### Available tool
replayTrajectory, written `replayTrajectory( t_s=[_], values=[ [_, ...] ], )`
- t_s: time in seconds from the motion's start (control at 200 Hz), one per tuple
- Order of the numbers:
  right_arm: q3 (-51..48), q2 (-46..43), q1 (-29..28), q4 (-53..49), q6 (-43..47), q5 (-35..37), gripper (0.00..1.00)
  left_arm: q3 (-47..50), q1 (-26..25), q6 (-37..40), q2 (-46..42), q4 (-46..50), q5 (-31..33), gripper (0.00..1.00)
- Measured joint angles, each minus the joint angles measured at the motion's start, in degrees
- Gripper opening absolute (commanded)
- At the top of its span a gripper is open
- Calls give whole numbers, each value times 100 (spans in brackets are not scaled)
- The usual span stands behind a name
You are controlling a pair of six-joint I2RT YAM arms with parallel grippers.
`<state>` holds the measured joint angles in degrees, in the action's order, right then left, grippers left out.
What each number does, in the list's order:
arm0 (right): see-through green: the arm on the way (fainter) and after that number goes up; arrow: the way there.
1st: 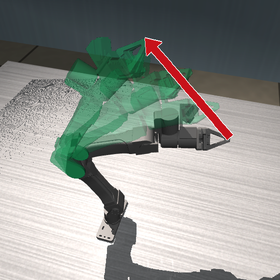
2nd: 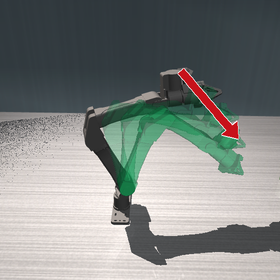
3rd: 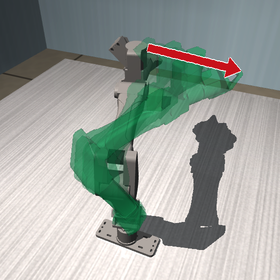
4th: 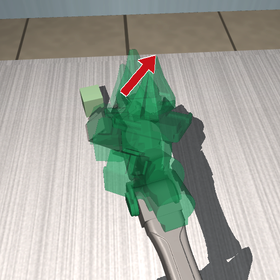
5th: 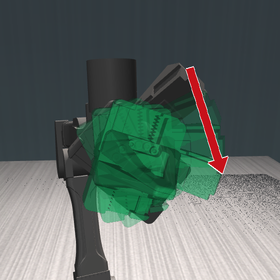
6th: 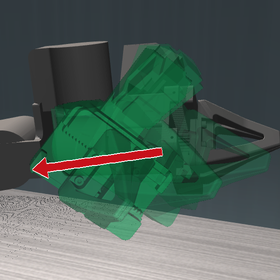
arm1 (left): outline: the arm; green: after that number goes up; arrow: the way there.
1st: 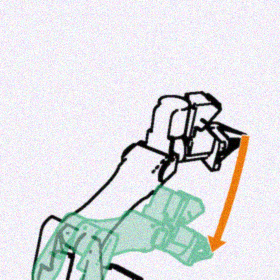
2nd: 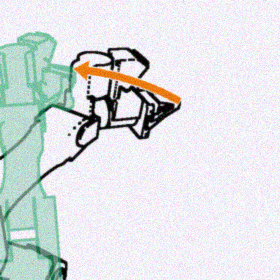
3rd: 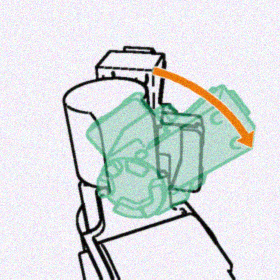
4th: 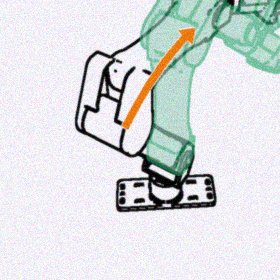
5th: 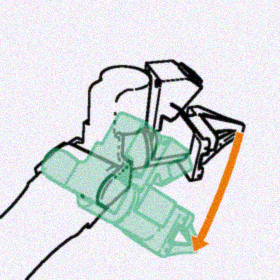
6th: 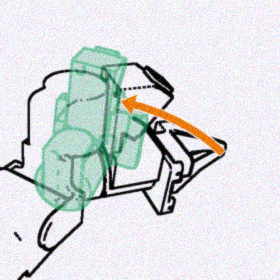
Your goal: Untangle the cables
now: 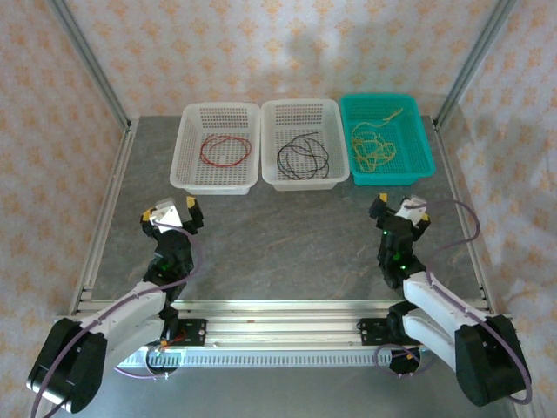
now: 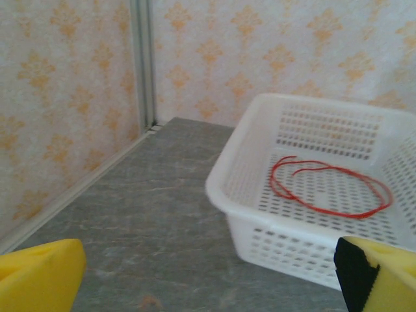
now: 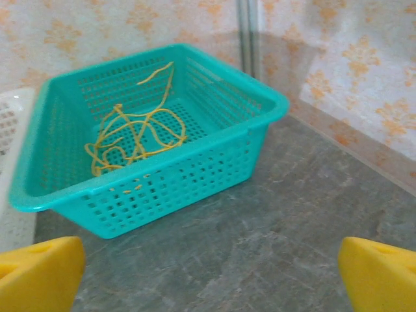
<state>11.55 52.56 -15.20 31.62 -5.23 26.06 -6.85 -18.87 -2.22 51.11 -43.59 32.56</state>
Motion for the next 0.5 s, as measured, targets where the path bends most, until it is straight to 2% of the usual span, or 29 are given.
replayTrajectory(
  t_s=[0.21,0.501],
  values=[
    [-481,501,437,732,87,-251,100,151,358,212,859,-667,-20,99],
    [-468,1469,492,1978,448,-730,100,155,673,422,2140,-2050,-577,100]
  ],
)
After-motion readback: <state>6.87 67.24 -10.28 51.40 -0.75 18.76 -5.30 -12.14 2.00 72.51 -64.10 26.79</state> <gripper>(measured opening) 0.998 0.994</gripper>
